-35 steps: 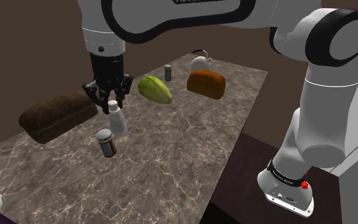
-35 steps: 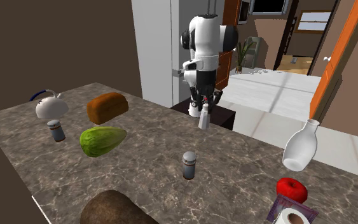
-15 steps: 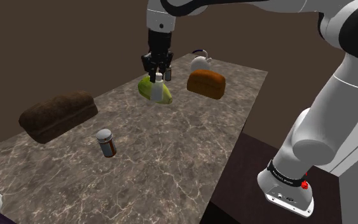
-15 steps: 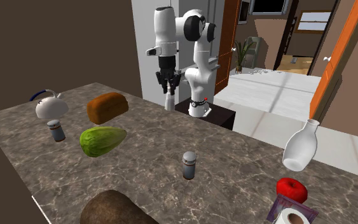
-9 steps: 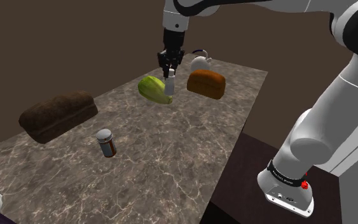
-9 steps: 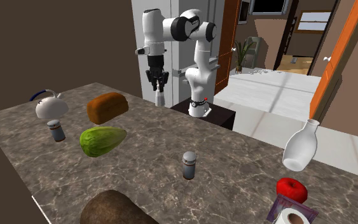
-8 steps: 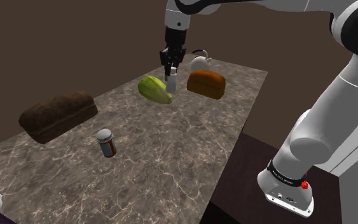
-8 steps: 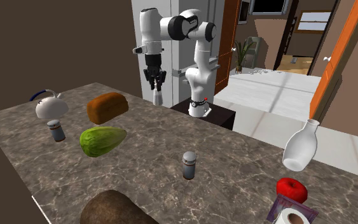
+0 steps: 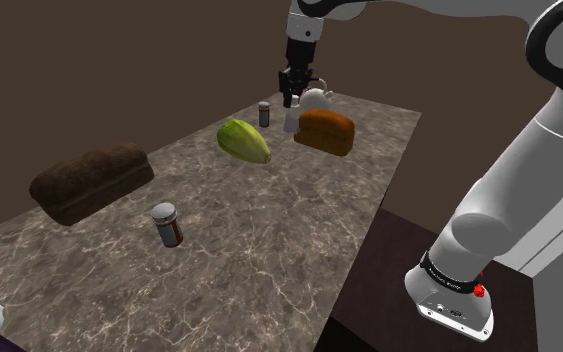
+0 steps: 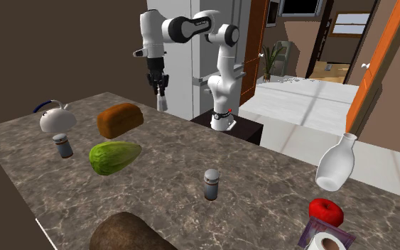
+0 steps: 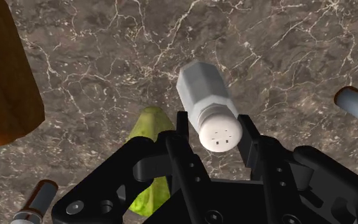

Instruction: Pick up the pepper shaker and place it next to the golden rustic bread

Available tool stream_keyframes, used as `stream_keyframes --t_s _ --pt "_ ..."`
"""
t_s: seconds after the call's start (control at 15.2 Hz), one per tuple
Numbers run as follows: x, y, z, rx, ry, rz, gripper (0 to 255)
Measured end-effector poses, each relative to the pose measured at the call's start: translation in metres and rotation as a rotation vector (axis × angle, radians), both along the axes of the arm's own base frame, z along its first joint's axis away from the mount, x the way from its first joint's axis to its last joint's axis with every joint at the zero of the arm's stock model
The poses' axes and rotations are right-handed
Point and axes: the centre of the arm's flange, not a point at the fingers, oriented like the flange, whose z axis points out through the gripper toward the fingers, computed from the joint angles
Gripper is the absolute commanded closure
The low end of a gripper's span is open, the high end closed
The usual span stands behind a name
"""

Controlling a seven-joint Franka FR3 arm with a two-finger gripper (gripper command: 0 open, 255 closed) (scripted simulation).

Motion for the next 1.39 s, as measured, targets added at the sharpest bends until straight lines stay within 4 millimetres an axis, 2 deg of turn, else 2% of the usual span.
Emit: stream_keyframes --t_s 0.66,0.86,0.99,1.39 --pt "0.005 -0.130 -0.001 0.000 0.000 0.000 255" --pt "0.003 -0.175 -0.003 0.000 0.000 0.000 255" --pt "0.004 -0.182 -0.007 0.000 0.000 0.000 255" --pt "0.004 -0.184 -0.037 0.000 0.000 0.001 255"
